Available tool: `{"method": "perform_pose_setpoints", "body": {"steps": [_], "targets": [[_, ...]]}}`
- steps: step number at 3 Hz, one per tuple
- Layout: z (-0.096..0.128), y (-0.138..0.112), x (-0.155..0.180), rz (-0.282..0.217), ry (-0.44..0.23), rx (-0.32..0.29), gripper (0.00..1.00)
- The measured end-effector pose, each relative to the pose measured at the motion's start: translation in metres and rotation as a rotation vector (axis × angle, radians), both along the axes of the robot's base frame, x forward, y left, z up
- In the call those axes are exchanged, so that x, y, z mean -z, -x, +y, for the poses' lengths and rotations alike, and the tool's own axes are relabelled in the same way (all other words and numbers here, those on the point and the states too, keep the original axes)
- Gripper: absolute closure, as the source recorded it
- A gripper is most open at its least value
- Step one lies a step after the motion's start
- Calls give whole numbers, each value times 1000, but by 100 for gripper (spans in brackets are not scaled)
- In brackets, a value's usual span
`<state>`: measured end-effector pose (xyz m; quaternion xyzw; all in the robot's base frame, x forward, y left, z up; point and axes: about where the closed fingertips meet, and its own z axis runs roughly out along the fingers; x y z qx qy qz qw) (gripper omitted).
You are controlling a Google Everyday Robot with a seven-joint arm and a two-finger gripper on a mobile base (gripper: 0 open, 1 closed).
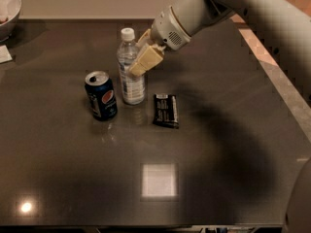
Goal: Move blue plastic bottle near pepsi can
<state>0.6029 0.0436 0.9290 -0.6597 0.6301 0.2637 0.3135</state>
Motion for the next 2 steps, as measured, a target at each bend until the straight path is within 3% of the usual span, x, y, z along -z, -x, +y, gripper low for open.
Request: {"method": "perform_pose_setpoints", "body": {"steps": [2], "targets": [[8, 0, 8, -11, 11, -28, 13]]}}
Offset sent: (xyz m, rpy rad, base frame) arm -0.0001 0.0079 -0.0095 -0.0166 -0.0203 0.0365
